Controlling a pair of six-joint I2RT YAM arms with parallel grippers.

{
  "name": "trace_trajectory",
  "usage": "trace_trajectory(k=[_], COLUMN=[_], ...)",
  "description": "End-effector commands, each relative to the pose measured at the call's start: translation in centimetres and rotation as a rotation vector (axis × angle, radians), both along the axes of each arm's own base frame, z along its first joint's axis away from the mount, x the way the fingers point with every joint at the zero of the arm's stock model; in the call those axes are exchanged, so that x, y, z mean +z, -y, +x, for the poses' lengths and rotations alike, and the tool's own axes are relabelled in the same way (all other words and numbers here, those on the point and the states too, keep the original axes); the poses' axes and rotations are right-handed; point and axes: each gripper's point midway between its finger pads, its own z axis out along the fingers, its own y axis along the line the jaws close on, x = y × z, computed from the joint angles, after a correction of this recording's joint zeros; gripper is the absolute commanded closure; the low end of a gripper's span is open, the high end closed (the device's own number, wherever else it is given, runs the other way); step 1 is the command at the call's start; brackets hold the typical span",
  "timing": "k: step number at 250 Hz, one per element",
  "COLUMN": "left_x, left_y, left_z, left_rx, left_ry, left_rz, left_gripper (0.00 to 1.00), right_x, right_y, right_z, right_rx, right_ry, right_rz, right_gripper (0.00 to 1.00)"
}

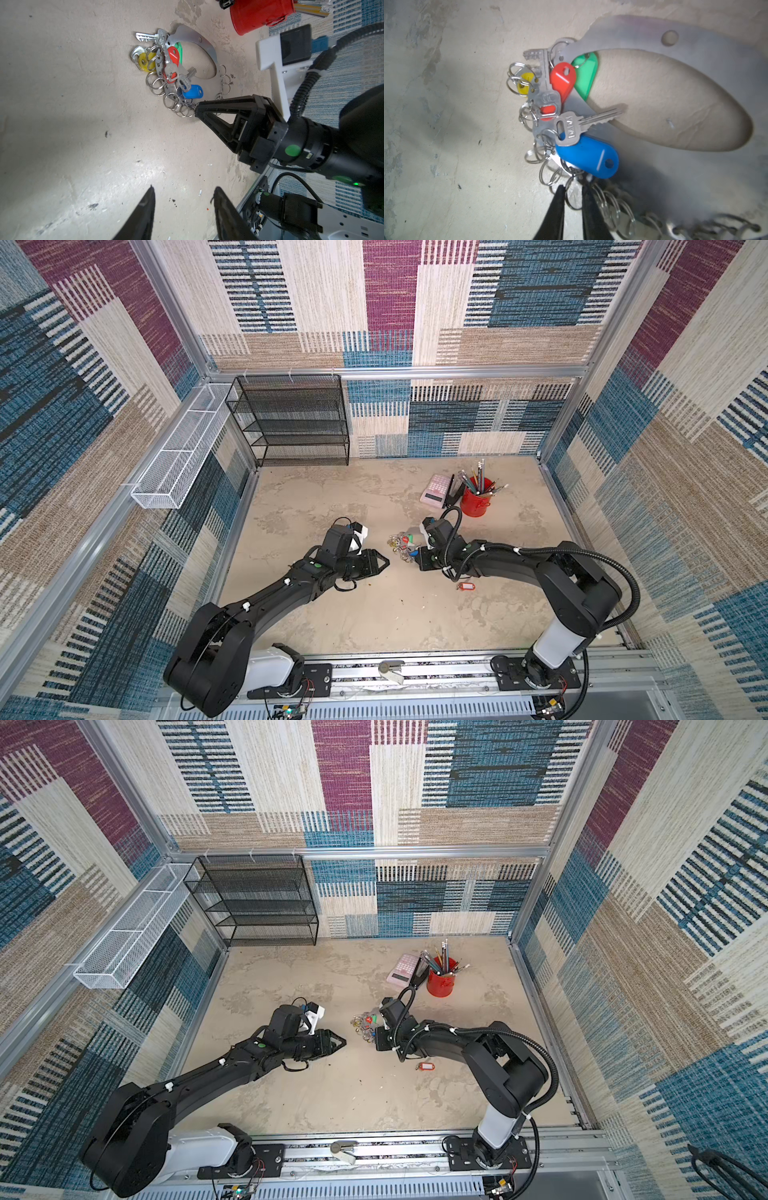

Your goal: Put the keys on the keyring

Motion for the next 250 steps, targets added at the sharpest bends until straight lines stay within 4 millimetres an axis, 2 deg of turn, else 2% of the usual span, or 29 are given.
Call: trace_trajectory(k=[1, 38, 109, 141, 169, 224, 250], left_x=[-0.2, -0.3, -0.5, -0.7, -0.8, -0.9, -1.0], left_y=[-0.3, -0.5, -0.5, -0.4, -0.4, -0.5, -0.6], left_z=[-0.3, -0.4, -0.3, -0.3, -0.3, -0.6, -0.7], left_rx=[-0.008, -0.003, 0.003, 0.001, 0.001, 0.001, 0.002], left_ry=[0.003, 0.004, -0.002, -0.007, -0.008, -0.009, -0.013], left_rz=[0.015, 0.022, 0.019, 0.017, 0.018, 0.018, 0.021], left_gripper=[0.52, 0.52, 0.51, 0.51, 0.51, 0.51, 0.51], right_x=[0.0, 0.1, 2.0, 3.0, 2.5, 1.6, 1.1], right_y=[0.0, 0.4, 2.2, 2.0, 2.1, 1.9, 1.7], right_z=[0.6, 0.9, 1.6, 1.4, 1.1, 0.4, 0.3], right_rx=[-0.008, -0.022, -0.078, -0.069, -0.068, -0.056, -0.044], right_ry=[0.029, 0.044, 0.122, 0.136, 0.124, 0.088, 0.073], right_rz=[-0.014, -0.043, -0.112, -0.088, -0.092, -0.077, -0.075], right_gripper=[0.86, 0.91, 0.93, 0.85, 0.84, 0.71, 0.68])
